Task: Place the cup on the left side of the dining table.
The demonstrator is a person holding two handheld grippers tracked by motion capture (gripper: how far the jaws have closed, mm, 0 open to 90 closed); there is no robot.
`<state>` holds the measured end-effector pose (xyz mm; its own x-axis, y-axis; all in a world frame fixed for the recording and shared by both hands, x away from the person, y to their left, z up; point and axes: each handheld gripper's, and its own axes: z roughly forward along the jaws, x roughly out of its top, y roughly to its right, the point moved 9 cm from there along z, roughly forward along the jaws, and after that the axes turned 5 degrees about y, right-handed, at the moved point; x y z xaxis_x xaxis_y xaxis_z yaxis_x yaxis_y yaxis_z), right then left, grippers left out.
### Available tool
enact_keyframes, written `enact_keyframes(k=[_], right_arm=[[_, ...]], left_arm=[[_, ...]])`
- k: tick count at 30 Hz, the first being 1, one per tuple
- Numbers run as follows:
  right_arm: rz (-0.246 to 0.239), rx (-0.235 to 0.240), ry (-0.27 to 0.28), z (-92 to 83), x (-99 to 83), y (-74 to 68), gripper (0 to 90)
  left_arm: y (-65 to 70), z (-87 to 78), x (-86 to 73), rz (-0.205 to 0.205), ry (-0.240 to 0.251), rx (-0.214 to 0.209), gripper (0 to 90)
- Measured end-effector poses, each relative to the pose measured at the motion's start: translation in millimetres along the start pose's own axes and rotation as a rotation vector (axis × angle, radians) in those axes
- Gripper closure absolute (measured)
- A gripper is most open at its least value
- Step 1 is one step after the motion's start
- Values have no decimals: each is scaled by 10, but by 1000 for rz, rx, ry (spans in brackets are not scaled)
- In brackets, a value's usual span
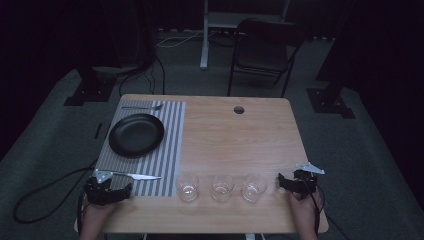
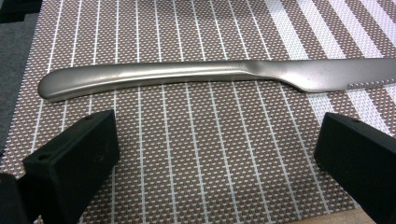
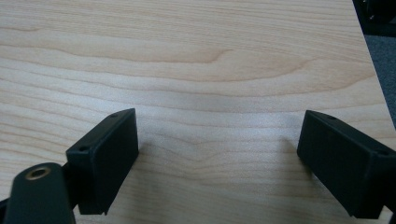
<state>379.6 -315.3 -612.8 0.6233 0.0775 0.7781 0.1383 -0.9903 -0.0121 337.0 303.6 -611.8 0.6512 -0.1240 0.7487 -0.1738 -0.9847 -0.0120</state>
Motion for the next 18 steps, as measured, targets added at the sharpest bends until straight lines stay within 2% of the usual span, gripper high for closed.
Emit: enact_keyframes(k=[18], right_arm=[[0, 0, 0, 0, 0, 0, 121]], left_arm=[[-8, -8, -1, 5, -4, -7, 12]])
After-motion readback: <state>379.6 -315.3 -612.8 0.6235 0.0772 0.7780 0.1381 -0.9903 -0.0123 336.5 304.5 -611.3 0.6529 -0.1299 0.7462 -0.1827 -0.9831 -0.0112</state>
